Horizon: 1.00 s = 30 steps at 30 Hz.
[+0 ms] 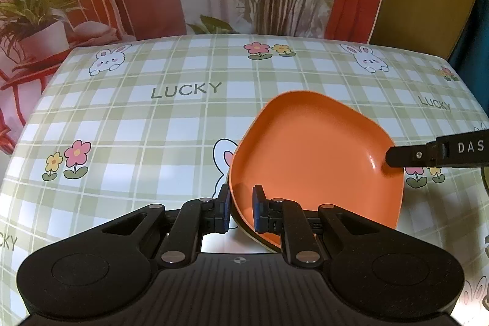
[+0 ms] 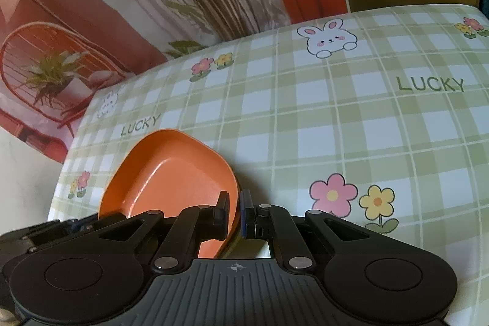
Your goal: Organize plates and bowls
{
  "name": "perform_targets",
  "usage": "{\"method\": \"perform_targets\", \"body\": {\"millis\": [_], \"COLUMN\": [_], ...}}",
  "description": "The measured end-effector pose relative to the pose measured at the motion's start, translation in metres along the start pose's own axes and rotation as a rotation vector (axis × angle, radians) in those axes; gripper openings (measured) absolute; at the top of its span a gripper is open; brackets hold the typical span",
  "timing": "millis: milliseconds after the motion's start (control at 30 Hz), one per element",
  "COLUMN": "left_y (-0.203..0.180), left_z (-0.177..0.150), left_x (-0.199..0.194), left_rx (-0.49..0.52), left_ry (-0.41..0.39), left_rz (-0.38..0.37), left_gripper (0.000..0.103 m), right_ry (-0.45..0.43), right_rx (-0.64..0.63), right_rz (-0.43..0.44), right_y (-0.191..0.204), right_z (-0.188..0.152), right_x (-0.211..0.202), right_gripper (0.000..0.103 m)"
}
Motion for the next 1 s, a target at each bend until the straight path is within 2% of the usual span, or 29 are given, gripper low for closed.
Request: {"method": "perform_targets", "body": {"millis": [233,300,367,667,1000], "left_y": [0.005,0.006,0.006,-0.014,-0.066], "left_z": [0.0,0.0,0.001,0.002,-0.01], "left_x": [0.0,-0.002,-0.006,-0.035,-0.065], "left_rx": [-0.023,-0.034,-0.042,-0.039,-0.045], "left_ry": [0.006,0.007,-0.009,-0.066,-0.126], "left_rz": [-0.009,-0.013,-0.017,-0.061,-0.121], "left_gripper": [0.017,0.029,0.037,0.037,0.04], "right_ry": [0.012,0.006,-0.008,-0.087,-0.173], "right_rx": [-0.011,-0.016,-0.027,-0.1,-0.169], "right_rz": [-0.014,-0.022,-0.03,-0.059,-0.108], "right_y": [0.001,0.0,0.0,-0.006,-0.035], "right_z": [-0.003,-0.003,-0.004,-0.009,-0.015], "right_x": [-0.001,-0.004,-0.01,-0.043,-0.091], "right_gripper": [0.011,0.013,0.013,0.013,0.013]}}
Point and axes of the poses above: each gripper's, at about its wrist camera, not at the fingertips, and x roughly the way its jaws point, y to its left, z to its top, the point moved 3 cm from there along x, roughly the way its jaws point, and after that the axes turned 13 degrees about -x, right-handed, at the moved point
